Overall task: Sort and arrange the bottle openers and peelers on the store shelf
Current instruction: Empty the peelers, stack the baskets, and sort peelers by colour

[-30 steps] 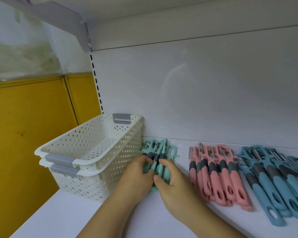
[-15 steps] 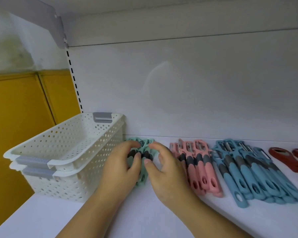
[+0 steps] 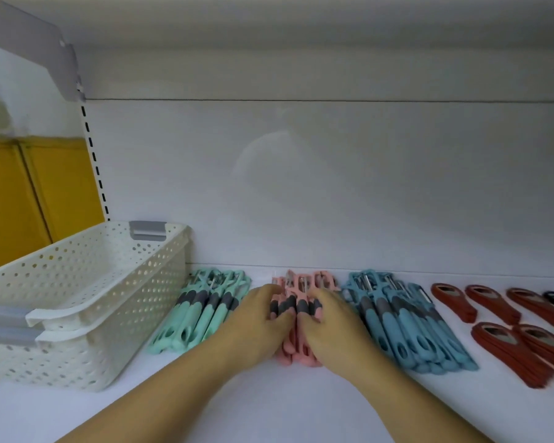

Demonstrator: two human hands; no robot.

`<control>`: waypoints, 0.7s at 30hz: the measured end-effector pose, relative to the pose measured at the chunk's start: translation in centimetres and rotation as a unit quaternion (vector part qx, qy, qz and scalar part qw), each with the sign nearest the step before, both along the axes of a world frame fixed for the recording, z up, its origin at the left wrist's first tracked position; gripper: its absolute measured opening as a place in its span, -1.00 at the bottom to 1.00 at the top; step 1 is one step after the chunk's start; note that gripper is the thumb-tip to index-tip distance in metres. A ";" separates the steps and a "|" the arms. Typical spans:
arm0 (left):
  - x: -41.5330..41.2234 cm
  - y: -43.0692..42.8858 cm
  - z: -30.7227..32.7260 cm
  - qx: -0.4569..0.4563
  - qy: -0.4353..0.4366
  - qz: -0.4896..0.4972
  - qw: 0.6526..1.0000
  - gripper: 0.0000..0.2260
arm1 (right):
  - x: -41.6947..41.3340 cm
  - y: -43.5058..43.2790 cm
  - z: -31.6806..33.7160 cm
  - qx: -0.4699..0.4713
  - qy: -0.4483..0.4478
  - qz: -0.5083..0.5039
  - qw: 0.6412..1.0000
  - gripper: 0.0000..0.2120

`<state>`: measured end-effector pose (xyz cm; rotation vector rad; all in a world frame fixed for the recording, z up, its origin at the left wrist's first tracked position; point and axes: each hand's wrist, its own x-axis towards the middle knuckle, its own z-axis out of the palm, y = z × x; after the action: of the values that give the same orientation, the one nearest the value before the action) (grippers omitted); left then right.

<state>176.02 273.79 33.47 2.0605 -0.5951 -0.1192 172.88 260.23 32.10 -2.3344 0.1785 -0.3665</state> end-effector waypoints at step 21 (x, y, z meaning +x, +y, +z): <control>2.5 -2.8 -3.4 -0.071 -0.007 0.070 0.995 -0.88 | 1.3 0.2 -3.1 0.042 0.001 0.011 0.999 -0.39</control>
<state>178.57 270.98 30.08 1.9586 -0.4535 0.0188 174.13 260.46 29.01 -2.2515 0.1648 -0.3402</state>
